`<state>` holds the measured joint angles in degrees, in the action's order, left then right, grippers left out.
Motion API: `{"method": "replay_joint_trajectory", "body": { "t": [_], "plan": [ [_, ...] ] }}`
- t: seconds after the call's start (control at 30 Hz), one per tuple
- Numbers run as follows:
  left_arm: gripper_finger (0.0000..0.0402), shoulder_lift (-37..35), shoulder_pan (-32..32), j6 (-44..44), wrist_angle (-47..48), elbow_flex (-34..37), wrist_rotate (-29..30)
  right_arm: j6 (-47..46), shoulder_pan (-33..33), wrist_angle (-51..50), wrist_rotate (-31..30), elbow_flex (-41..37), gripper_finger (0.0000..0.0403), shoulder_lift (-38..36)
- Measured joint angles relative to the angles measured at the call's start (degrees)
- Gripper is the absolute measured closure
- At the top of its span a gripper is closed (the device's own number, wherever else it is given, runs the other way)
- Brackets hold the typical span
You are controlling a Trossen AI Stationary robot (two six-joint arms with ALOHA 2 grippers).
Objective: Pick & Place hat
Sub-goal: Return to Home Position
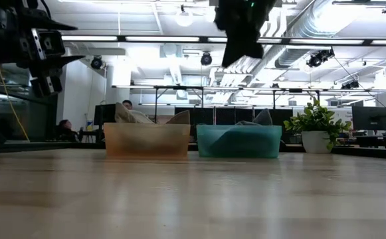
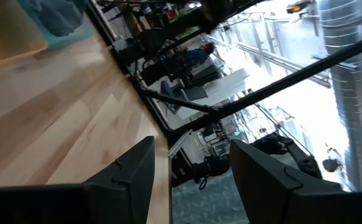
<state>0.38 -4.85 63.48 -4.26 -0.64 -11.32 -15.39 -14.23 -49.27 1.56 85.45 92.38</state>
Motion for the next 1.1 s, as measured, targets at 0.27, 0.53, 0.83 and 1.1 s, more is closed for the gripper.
{"method": "replay_joint_trajectory", "body": {
  "t": [0.27,0.53,0.83,1.1],
  "plan": [
    [0.0216,0.0,0.0,0.0,1.4,0.0,2.7,0.4,2.8,0.1,-1.3,0.0,0.0403,-4.4],
    [0.0216,0.0,0.0,-0.1,1.4,0.0,4.4,1.1,4.9,8.3,-1.8,-4.2,0.0403,-6.5],
    [0.0216,0.0,0.0,-0.2,1.4,0.0,4.4,-4.2,6.5,32.4,1.4,-28.2,0.0403,-16.4],
    [0.0216,0.0,0.0,-0.2,1.5,0.0,4.4,-4.1,7.5,45.8,1.9,-45.6,0.0403,-26.7]
  ]
}}
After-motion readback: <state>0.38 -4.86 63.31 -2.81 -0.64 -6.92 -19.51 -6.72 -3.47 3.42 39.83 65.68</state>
